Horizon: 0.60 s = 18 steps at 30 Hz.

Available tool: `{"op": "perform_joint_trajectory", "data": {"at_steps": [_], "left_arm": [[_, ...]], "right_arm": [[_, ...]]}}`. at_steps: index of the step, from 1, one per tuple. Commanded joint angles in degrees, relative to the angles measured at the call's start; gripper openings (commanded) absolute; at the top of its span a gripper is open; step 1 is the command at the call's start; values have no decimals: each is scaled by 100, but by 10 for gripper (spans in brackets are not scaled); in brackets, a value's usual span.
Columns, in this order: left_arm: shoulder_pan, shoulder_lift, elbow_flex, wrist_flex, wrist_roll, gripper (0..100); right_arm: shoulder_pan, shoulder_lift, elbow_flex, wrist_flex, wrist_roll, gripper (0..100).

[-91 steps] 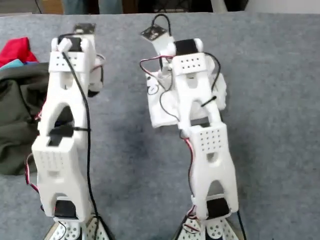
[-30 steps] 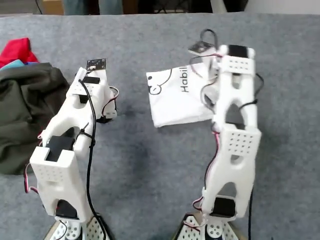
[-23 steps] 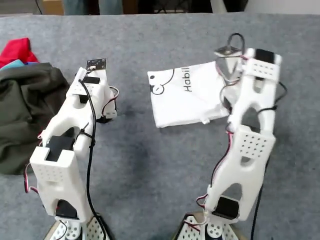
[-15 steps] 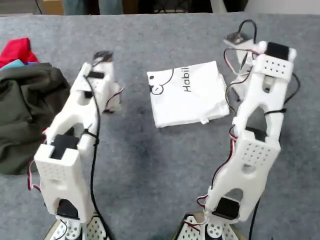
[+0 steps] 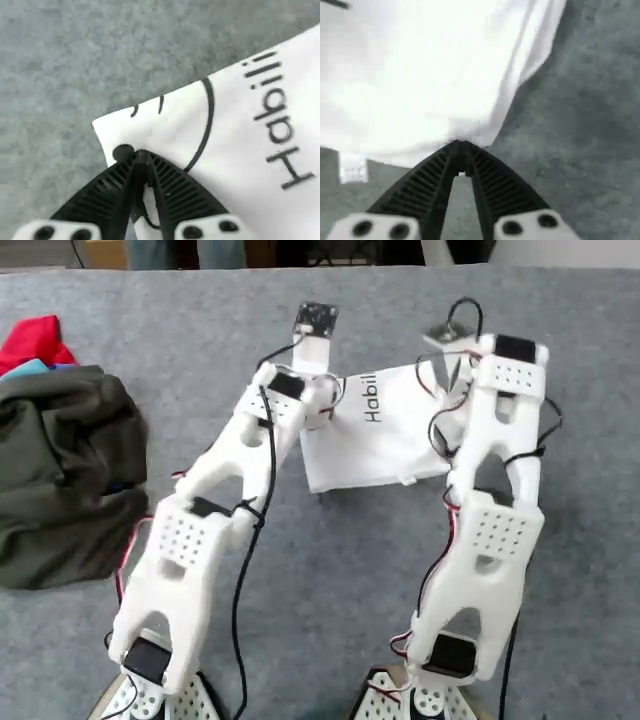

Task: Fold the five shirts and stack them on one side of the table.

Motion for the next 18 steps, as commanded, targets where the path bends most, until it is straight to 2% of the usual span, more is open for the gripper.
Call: {"op": "perform_joint_trajectory", "data": {"at_steps": [1,5,11,16,18], "left_arm": [[-48,501,-1226,396,-18,29],[-22,580,-2563,1336,-35,29],[75,536,-4259,2831,-35,29],[84,554,-5596,4571,-176,29],[92,527,-5455,4905,-431,29]], "right_arm": [[334,180,-92,-88,105,14],[343,-4,-505,264,334,14],[369,-752,-1543,615,299,14],[35,-901,-1974,79,290,14],[-149,-752,-1991,-325,290,14]]}}
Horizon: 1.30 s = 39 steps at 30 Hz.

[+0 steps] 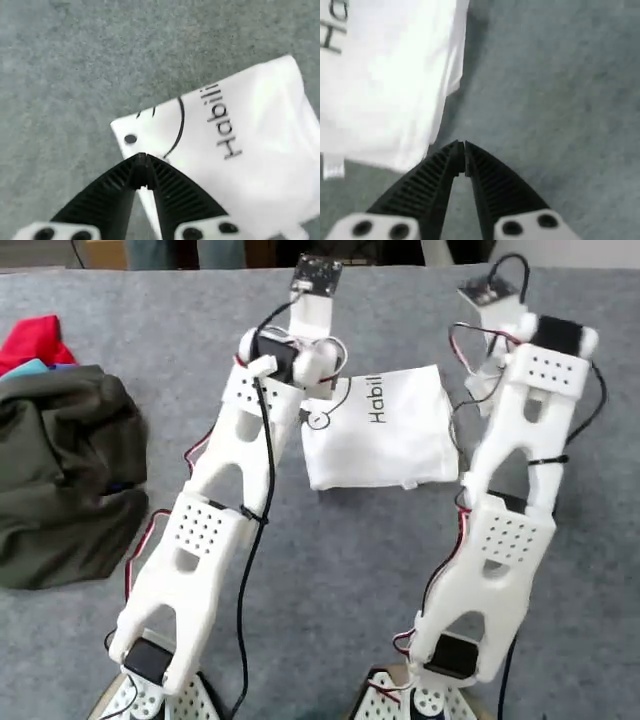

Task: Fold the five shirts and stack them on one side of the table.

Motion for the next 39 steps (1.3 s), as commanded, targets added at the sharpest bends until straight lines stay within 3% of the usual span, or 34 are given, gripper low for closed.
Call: {"op": "perform_joint_trajectory", "data": {"at_steps": [1,10,18,21,29,34,39], "left_arm": [[4,-167,-215,607,-281,29],[435,-229,321,607,-185,29],[453,-1055,2158,607,-229,29],[426,-1477,2527,598,-229,29],[-13,-1758,2589,325,-352,30],[-268,-1380,2756,-985,-343,30],[-312,-677,2721,-2356,-334,30]], "right_arm": [[-343,-66,-295,-668,-9,14],[-527,1314,-347,-2347,0,15],[-545,2018,-365,-2954,26,15],[-545,2009,-743,-2576,26,15],[-563,2053,-3530,-26,35,15],[-615,1648,-3468,519,-44,15],[-431,910,-2686,519,-853,15]]}}
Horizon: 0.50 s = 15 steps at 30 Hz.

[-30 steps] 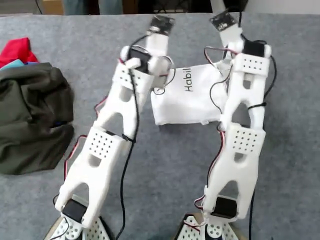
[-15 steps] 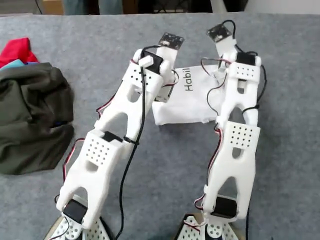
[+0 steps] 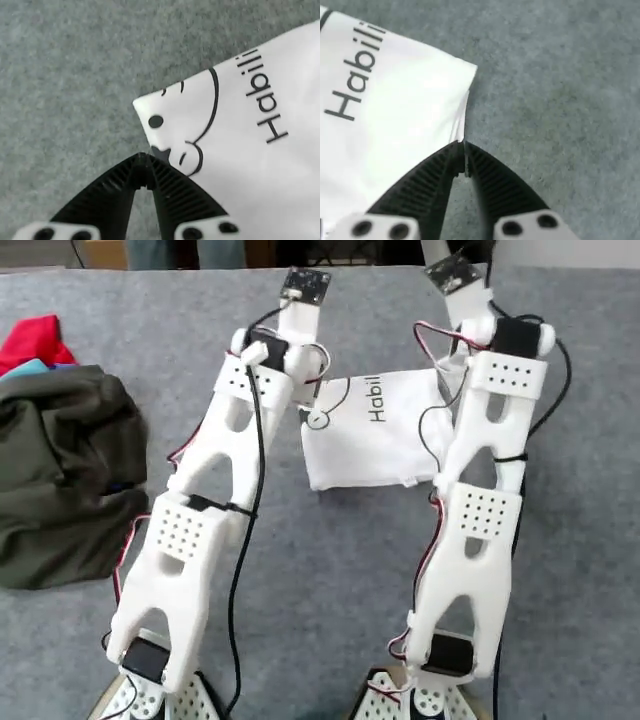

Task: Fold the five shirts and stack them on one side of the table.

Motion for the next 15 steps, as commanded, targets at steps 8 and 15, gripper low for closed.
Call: {"op": "perform_joint_trajectory", "data": {"at_steps": [8,15], "left_arm": [[-48,826,-66,-1890,-26,30],[-127,1310,-66,-1925,-70,30]], "right_arm": [[167,-2220,3653,9,-589,15],[308,-2255,6088,-1415,-580,15]]}}
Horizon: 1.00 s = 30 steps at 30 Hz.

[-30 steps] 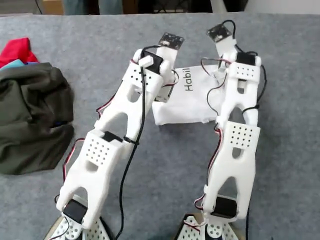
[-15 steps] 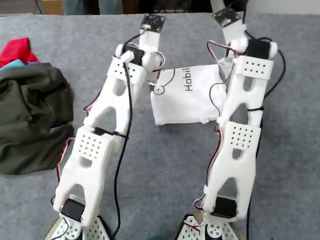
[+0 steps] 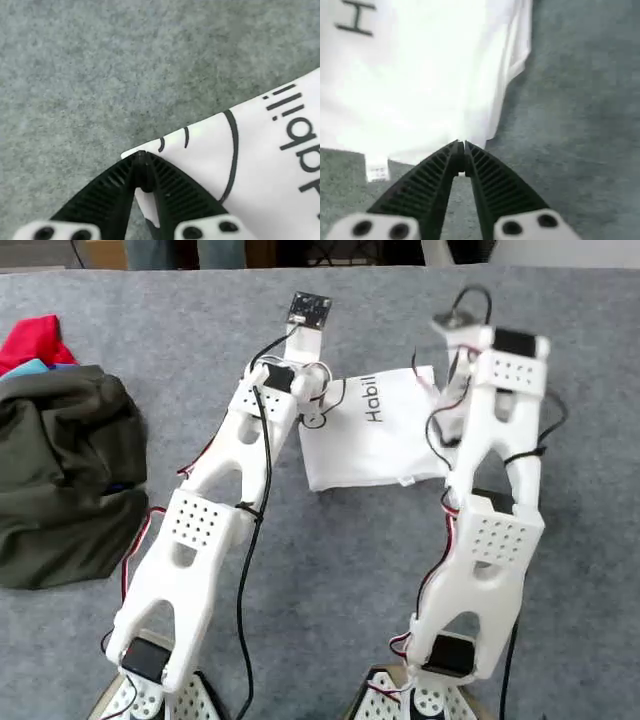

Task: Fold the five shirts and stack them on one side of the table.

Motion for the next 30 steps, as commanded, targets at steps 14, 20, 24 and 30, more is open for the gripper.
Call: {"op": "perform_joint_trajectory", "data": {"at_steps": [14,20,24,30], "left_arm": [[-92,-44,-1701,721,-53,29],[-127,9,-2958,1820,-53,29],[-136,-114,-3248,2884,-53,31],[-532,-475,-3134,4062,-62,30]], "right_arm": [[158,-1411,585,-308,-26,15],[158,-2167,242,686,0,15],[334,-2580,453,791,-53,15],[369,-3776,2053,800,-1284,15]]}}
